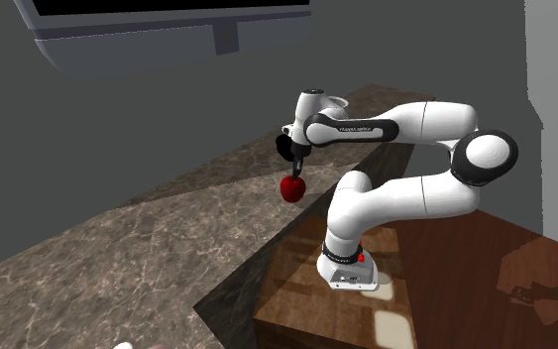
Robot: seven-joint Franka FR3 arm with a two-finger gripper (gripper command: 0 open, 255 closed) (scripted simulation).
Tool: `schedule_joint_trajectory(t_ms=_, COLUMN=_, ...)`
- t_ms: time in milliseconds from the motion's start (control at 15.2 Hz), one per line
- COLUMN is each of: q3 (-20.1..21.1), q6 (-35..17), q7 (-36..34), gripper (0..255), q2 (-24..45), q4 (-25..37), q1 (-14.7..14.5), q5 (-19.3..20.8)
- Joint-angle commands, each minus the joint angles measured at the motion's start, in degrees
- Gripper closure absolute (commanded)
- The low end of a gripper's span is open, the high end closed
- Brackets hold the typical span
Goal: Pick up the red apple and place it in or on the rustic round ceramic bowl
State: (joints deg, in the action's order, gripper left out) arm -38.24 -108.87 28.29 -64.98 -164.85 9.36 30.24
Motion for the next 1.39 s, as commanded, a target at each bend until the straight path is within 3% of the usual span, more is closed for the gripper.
schedule_joint_trajectory(t_ms=0, q3=1.2, q6=1.8, q7=-0.1, gripper=255, q2=-0.6, q4=1.2, q1=-0.4, q5=-1.1)
schedule_joint_trajectory(t_ms=1320, q3=9.1, q6=15.2, q7=-0.6, gripper=255, q2=0.2, q4=15.8, q1=-4.3, q5=-8.8)
